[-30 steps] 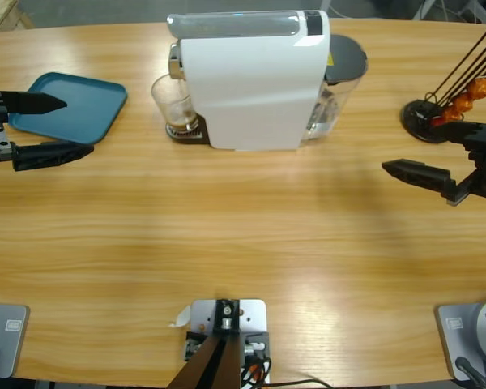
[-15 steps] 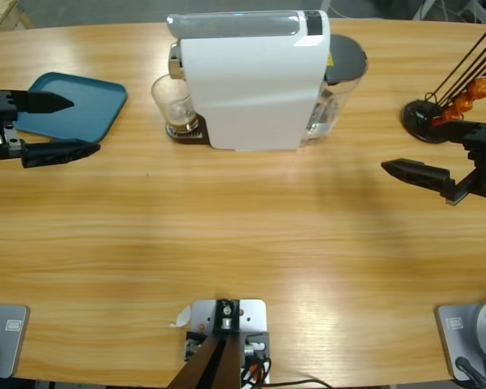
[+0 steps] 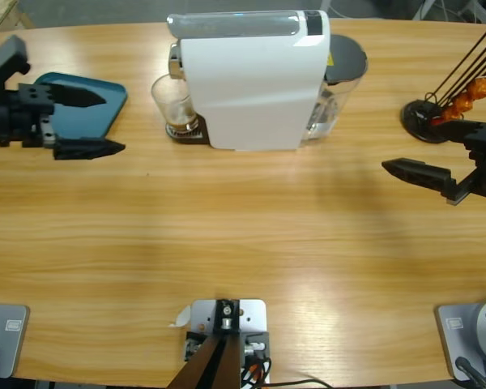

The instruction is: Pour coffee

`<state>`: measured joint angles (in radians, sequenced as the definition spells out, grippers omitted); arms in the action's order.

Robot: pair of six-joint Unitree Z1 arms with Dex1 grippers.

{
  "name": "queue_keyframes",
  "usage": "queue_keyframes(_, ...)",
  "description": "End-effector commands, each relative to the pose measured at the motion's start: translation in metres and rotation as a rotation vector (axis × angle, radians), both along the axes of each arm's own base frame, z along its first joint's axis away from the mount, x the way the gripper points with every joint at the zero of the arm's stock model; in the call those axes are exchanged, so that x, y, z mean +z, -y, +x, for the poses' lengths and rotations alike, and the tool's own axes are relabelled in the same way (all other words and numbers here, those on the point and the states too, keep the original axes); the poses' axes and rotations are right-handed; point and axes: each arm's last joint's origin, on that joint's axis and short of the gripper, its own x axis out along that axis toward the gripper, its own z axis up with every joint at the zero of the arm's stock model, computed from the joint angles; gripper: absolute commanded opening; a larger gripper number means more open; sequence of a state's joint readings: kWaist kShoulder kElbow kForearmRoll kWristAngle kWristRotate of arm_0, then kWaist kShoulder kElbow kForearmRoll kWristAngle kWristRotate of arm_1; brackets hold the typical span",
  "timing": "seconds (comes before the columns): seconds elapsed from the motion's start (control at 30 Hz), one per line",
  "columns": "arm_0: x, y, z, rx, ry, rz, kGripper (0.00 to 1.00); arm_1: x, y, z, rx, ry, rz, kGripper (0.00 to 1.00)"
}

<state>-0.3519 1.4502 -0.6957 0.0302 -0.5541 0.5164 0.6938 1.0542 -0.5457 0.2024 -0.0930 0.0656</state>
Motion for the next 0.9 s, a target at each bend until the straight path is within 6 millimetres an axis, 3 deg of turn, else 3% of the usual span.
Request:
queue_keyframes(0.03, -0.017, 0.01, 0.042, -0.031, -0.033, 0.019, 1.0, -0.005, 0.001, -0.004, 0.01, -0.003, 0.009, 1.0)
queue_keyframes(0.37, -0.027, 0.023, 0.075, -0.067, -0.055, 0.005, 1.0, -0.007, -0.001, -0.002, 0.015, -0.018, 0.002, 1.0)
queue_keyframes(0.9, -0.041, 0.031, 0.098, -0.079, -0.069, 0.017, 1.0, -0.009, -0.003, 0.0, 0.016, -0.027, -0.004, 1.0)
